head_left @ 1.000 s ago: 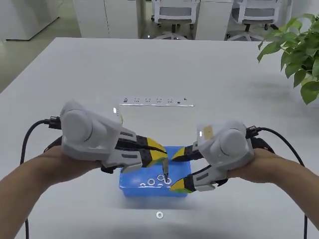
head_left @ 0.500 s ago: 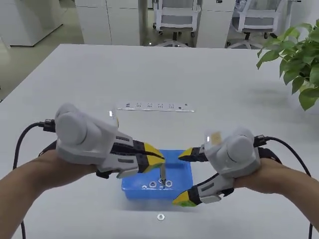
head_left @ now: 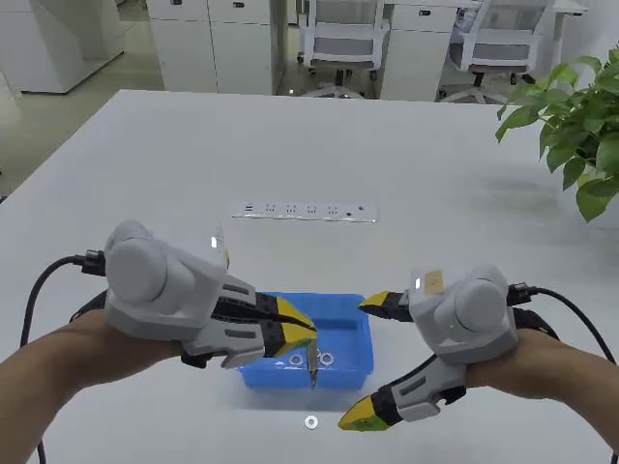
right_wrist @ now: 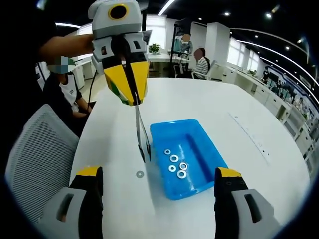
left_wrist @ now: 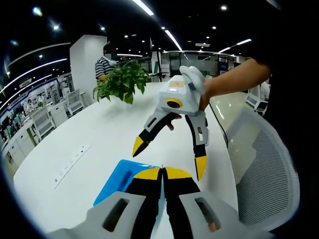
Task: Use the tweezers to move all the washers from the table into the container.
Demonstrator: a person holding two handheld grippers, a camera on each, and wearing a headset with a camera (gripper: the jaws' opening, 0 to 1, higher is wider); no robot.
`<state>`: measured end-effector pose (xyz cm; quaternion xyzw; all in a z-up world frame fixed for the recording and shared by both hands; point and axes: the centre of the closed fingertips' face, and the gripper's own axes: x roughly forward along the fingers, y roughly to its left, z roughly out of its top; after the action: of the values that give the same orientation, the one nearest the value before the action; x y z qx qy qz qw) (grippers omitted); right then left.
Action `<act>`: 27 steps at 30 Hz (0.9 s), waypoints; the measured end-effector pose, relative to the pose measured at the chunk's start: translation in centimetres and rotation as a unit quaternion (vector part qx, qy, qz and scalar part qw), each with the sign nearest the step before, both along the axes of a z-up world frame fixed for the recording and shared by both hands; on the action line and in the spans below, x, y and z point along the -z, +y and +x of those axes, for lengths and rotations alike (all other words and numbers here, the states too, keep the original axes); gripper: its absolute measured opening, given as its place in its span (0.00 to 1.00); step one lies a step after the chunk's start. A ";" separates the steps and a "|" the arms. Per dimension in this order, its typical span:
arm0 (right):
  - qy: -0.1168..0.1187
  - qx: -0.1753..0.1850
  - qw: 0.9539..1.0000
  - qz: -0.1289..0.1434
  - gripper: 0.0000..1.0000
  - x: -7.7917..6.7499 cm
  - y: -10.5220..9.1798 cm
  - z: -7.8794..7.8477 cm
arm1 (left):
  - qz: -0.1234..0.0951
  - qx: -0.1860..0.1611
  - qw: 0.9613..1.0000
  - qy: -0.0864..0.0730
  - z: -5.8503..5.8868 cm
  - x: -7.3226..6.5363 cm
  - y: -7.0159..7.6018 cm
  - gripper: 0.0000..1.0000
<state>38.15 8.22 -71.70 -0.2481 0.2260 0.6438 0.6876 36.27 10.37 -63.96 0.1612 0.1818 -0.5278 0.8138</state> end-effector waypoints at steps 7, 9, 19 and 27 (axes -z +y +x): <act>0.008 0.012 1.000 0.002 1.00 0.4 -0.3 -0.6 | 0.007 0.006 1.000 0.001 -0.5 0.8 -0.1 0.06; 0.009 0.014 1.000 0.003 1.00 0.5 -0.4 -0.7 | 0.008 0.007 1.000 0.001 -0.6 1.1 -0.2 0.06; 0.018 0.018 1.000 -0.003 1.00 1.3 -1.1 -1.6 | 0.015 0.012 1.000 0.004 -0.8 2.5 -0.3 0.06; 0.025 0.016 1.000 -0.008 1.00 1.9 -1.3 -2.3 | 0.018 0.012 1.000 0.007 -0.8 3.5 -0.4 0.06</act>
<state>35.86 6.91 -73.62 -0.2337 0.2521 0.6372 0.6898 35.45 10.01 -67.49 0.1741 0.1949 -0.5356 0.8030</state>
